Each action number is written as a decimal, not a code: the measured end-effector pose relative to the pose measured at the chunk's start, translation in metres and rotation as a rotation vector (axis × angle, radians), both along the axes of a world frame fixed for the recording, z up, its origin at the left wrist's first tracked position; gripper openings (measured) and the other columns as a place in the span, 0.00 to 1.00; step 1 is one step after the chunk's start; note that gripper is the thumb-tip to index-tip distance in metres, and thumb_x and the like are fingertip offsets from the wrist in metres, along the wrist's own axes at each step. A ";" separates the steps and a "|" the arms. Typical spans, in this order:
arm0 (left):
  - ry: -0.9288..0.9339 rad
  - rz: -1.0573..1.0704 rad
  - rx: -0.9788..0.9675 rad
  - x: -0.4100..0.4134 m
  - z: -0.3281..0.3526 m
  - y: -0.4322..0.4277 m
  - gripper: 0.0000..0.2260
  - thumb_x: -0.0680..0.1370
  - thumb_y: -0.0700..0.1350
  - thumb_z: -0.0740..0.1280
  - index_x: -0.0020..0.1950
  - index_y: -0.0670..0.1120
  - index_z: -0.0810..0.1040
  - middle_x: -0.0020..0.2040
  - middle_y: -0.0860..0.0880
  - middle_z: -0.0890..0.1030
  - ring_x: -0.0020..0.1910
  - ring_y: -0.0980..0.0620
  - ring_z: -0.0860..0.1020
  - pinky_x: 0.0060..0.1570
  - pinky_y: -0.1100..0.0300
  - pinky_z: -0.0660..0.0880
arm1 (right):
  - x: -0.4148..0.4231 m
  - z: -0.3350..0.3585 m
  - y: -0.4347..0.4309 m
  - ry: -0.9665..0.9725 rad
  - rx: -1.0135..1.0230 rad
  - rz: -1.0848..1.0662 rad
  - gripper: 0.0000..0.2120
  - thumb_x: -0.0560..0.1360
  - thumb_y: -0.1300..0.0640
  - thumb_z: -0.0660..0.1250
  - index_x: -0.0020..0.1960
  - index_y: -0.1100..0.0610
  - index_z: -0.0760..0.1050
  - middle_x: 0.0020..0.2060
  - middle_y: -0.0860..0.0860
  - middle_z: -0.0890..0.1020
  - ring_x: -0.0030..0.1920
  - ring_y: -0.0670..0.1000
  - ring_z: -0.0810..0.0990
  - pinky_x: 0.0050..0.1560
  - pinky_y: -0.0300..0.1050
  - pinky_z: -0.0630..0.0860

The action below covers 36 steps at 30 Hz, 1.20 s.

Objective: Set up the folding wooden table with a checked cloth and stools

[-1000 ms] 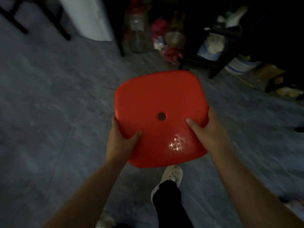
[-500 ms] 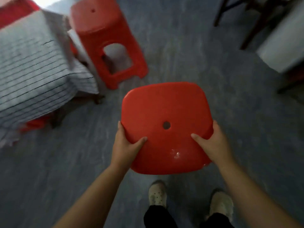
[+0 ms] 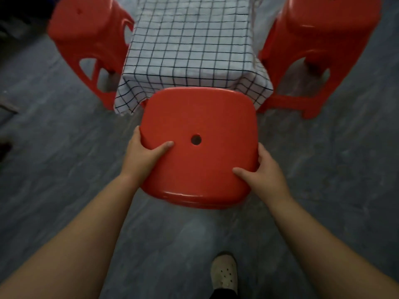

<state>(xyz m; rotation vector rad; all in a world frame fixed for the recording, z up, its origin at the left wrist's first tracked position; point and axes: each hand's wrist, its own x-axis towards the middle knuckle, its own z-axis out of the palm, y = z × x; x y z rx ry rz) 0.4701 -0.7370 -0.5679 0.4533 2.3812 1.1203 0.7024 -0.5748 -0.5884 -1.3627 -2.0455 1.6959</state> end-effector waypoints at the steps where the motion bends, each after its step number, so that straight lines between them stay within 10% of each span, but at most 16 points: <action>1: 0.009 0.016 -0.010 -0.019 -0.007 -0.004 0.43 0.57 0.67 0.76 0.68 0.54 0.66 0.63 0.52 0.75 0.59 0.53 0.75 0.60 0.47 0.73 | -0.020 -0.008 -0.003 -0.006 0.002 0.021 0.49 0.55 0.41 0.72 0.73 0.49 0.59 0.65 0.47 0.75 0.63 0.47 0.75 0.63 0.51 0.72; 8: 0.009 -0.015 -0.242 -0.098 -0.066 -0.021 0.57 0.57 0.68 0.74 0.76 0.47 0.51 0.72 0.43 0.62 0.70 0.44 0.63 0.69 0.45 0.62 | -0.101 -0.063 -0.030 -0.122 0.015 0.078 0.48 0.66 0.51 0.75 0.77 0.50 0.51 0.68 0.49 0.71 0.66 0.48 0.71 0.66 0.51 0.69; 26: 0.160 -0.091 -0.702 -0.086 -0.054 0.002 0.45 0.73 0.64 0.63 0.77 0.46 0.39 0.77 0.45 0.38 0.76 0.44 0.42 0.72 0.41 0.46 | -0.115 -0.057 -0.027 -0.181 -0.056 0.031 0.45 0.68 0.54 0.74 0.77 0.52 0.51 0.68 0.52 0.72 0.65 0.52 0.73 0.66 0.50 0.69; 30: 0.261 -0.311 -0.796 -0.034 -0.011 0.022 0.38 0.78 0.54 0.62 0.77 0.48 0.38 0.76 0.46 0.35 0.76 0.45 0.40 0.72 0.43 0.45 | -0.104 -0.010 -0.012 -0.407 0.087 0.302 0.39 0.76 0.46 0.63 0.76 0.59 0.46 0.72 0.58 0.63 0.70 0.58 0.65 0.66 0.50 0.65; 36: 0.575 -0.497 -0.693 -0.001 0.160 0.071 0.34 0.79 0.59 0.56 0.78 0.47 0.44 0.77 0.45 0.38 0.76 0.46 0.40 0.72 0.45 0.45 | -0.057 0.164 0.056 -0.245 0.498 0.476 0.33 0.78 0.45 0.59 0.75 0.60 0.54 0.75 0.56 0.58 0.75 0.54 0.54 0.73 0.48 0.54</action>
